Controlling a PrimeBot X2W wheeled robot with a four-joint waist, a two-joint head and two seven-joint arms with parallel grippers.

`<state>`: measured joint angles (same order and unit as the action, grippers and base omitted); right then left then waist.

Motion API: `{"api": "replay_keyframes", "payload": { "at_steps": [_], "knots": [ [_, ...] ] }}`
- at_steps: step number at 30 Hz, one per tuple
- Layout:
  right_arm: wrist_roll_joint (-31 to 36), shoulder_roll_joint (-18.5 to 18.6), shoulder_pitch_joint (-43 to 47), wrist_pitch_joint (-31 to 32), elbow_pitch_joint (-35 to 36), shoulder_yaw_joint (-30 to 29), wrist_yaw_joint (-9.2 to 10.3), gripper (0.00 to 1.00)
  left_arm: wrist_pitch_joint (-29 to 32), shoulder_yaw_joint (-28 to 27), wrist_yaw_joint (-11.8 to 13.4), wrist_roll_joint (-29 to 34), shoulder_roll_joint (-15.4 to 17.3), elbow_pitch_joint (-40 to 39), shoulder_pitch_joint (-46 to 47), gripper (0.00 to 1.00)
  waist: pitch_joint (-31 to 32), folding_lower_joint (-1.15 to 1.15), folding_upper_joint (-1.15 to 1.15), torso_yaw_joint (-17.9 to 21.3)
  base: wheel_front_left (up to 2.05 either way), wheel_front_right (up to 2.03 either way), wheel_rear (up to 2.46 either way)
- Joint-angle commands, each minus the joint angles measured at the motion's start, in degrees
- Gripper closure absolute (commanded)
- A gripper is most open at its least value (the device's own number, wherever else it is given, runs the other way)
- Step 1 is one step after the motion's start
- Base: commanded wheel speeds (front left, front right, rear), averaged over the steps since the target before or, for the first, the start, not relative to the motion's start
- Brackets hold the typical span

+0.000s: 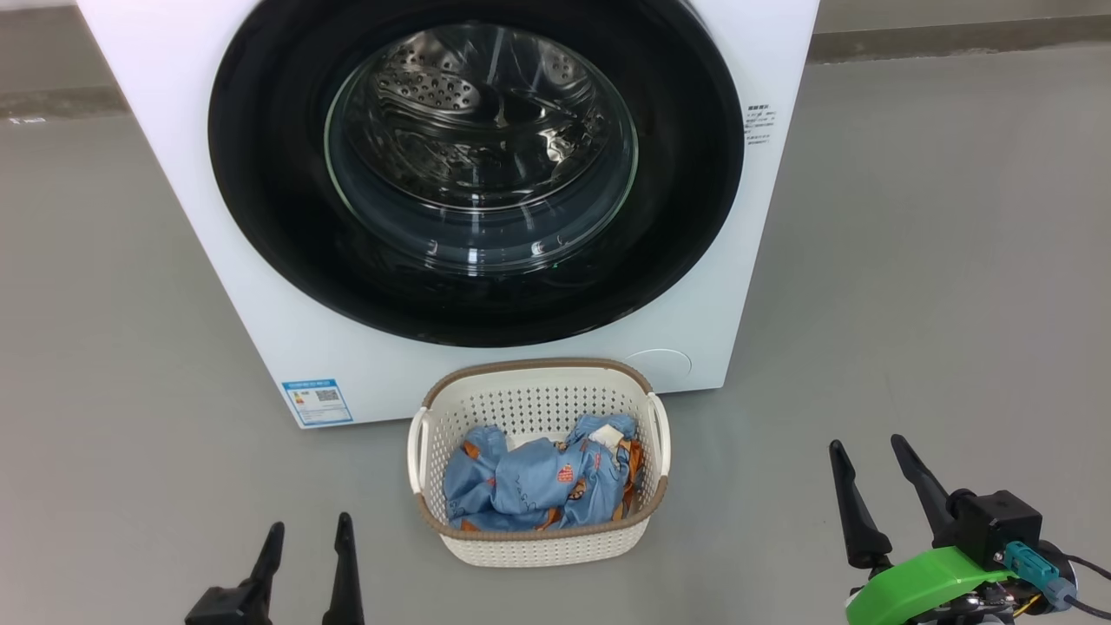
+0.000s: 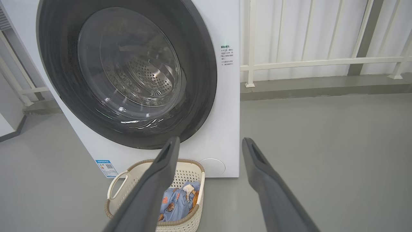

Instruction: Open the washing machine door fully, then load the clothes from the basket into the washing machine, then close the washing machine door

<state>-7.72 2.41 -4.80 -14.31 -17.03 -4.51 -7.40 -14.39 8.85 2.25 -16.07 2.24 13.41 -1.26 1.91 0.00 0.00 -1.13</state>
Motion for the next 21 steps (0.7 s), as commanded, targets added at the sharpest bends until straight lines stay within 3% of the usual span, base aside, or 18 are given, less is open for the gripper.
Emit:
{"api": "replay_keyframes", "payload": {
  "at_steps": [1,21],
  "knots": [
    [0.04,0.47,-2.73,-0.69,1.35,1.25,-0.09,0.0,-0.61,-1.63,0.0,-0.42,0.64,-1.14,1.68,0.0,0.02,0.0,0.0,0.01,0.0,0.0,0.0],
    [0.93,0.47,-2.69,-0.69,1.67,1.29,-0.09,0.0,-0.61,-1.95,-1.93,-3.13,0.64,0.23,1.54,0.0,-0.03,0.0,0.0,0.12,0.0,0.0,0.0]
  ]
}}
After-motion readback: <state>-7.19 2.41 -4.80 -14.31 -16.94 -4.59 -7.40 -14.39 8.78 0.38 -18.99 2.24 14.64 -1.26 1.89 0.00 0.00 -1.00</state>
